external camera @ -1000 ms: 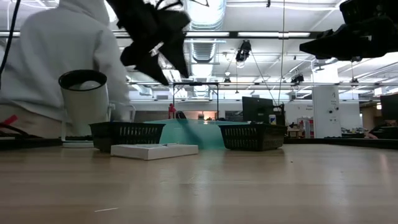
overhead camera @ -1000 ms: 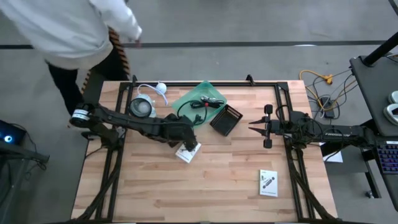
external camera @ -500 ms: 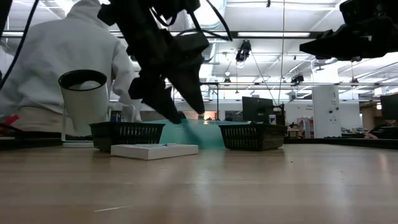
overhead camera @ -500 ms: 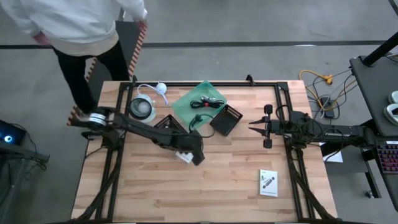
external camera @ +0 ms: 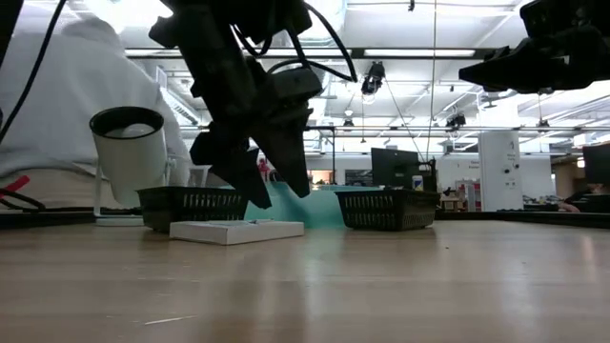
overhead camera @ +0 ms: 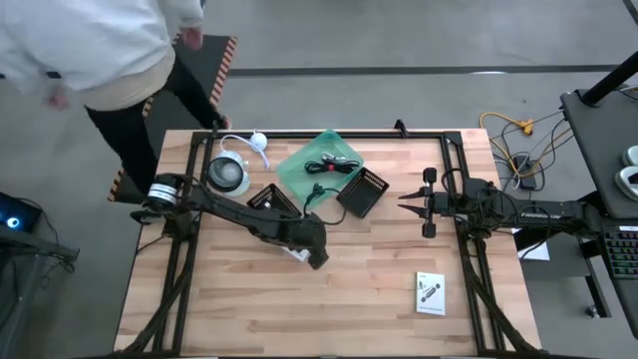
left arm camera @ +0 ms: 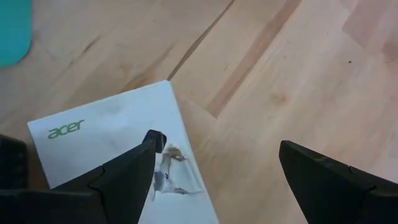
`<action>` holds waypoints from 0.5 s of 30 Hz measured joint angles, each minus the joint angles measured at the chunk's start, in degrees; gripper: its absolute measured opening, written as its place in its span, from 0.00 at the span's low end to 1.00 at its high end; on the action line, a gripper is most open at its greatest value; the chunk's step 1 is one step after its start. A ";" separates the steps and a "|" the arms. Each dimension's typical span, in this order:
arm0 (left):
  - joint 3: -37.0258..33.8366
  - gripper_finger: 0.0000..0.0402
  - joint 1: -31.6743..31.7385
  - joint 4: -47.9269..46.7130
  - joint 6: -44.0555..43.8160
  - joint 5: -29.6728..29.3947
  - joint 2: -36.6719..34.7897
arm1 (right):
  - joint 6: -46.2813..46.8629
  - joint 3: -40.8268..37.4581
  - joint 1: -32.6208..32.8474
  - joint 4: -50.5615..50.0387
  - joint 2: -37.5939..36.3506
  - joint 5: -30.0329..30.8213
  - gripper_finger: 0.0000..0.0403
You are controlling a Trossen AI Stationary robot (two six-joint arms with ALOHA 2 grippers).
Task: Pick and place items into bin
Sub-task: Put the left card reader box into the right black bin
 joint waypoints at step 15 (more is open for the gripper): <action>-0.18 0.81 0.07 0.40 -4.56 3.64 5.08 | -0.02 -0.02 0.02 0.04 0.10 -0.01 0.17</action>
